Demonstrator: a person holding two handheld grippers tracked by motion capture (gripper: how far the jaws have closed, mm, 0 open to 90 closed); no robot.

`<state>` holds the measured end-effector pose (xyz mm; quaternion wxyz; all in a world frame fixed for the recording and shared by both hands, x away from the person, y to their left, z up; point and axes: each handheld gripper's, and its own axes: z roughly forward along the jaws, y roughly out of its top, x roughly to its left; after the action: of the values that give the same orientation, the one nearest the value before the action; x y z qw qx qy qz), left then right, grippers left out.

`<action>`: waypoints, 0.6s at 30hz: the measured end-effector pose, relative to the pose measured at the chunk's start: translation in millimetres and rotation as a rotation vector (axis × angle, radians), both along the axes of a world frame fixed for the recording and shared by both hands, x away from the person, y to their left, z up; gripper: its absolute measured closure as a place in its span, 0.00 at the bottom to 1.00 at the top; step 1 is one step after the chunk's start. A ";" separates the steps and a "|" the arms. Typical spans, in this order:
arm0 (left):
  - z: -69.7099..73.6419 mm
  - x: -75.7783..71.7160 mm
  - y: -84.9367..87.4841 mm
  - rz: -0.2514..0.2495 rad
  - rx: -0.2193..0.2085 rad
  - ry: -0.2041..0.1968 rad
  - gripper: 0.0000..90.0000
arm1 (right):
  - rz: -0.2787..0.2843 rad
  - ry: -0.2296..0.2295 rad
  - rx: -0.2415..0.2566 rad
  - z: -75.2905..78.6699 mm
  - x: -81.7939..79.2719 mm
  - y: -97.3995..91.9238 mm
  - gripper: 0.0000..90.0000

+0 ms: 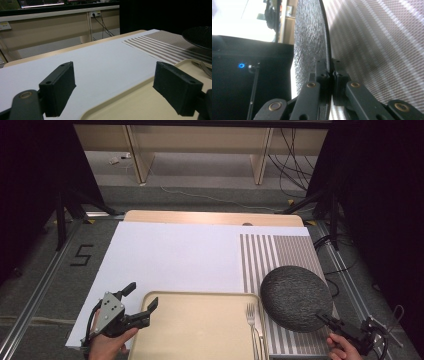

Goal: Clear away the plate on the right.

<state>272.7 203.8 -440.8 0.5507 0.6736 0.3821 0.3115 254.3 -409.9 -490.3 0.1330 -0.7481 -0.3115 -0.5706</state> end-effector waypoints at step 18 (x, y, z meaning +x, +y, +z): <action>0.0 -0.2 0.4 0.002 0.001 -0.001 0.19 | 0.175 -0.052 0.003 8.0 6.1 47.6 0.96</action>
<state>272.5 204.2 -440.8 0.5500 0.6736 0.3823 0.3124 260.4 -362.4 -482.2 0.1753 -0.7029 -0.3781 -0.5764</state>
